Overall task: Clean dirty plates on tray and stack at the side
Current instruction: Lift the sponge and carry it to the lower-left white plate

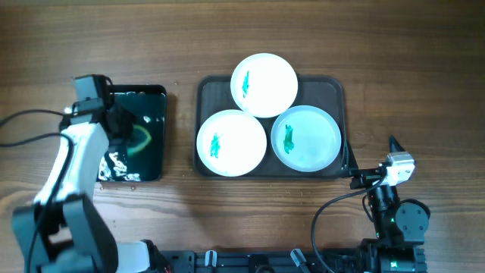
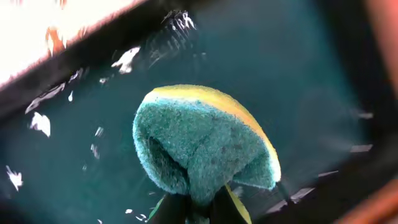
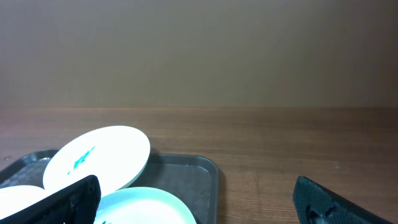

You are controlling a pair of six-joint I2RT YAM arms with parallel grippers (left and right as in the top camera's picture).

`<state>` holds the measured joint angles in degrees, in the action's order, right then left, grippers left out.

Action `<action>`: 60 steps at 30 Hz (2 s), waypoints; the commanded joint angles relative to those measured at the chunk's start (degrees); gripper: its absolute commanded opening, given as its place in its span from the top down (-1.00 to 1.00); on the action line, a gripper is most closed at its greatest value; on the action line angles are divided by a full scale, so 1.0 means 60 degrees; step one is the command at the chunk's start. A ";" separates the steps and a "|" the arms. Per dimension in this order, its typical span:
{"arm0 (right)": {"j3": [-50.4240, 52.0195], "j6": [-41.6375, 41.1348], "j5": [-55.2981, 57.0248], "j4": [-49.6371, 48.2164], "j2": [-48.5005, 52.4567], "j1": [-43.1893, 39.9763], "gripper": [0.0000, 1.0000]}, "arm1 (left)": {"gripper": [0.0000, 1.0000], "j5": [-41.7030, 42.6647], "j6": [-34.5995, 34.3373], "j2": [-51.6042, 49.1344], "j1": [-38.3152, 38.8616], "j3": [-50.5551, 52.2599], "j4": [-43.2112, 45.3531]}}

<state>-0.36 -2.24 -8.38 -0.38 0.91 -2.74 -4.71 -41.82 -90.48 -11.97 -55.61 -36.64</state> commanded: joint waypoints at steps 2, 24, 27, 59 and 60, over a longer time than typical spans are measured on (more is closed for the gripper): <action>0.0007 0.0120 -0.0004 -0.0026 -0.0051 -0.0058 -1.00 | 0.92 0.0331 0.0219 0.0838 0.0040 -0.0860 -0.0885; 0.0007 0.0120 -0.0004 -0.0026 -0.0051 -0.0058 -1.00 | 0.92 0.0372 -0.2546 -0.0142 0.8058 -0.1198 0.0015; 0.0007 0.0120 -0.0004 -0.0026 -0.0051 -0.0058 -1.00 | 0.92 -0.0382 -0.3144 -0.1326 0.8648 -0.1198 0.0382; 0.0007 0.0572 0.0098 -0.0138 -0.0051 -0.0055 -1.00 | -0.82 0.2007 -0.0561 -0.1249 0.6499 -0.1297 0.0889; 0.0007 0.0036 -0.0608 -0.0375 -0.0051 -0.0055 -0.99 | -0.82 0.2204 -0.0557 -0.0914 0.6371 -0.1297 0.0889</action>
<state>-0.36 -1.19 -8.34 -0.47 0.91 -2.85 4.60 -46.13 -101.86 28.42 -62.33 -31.48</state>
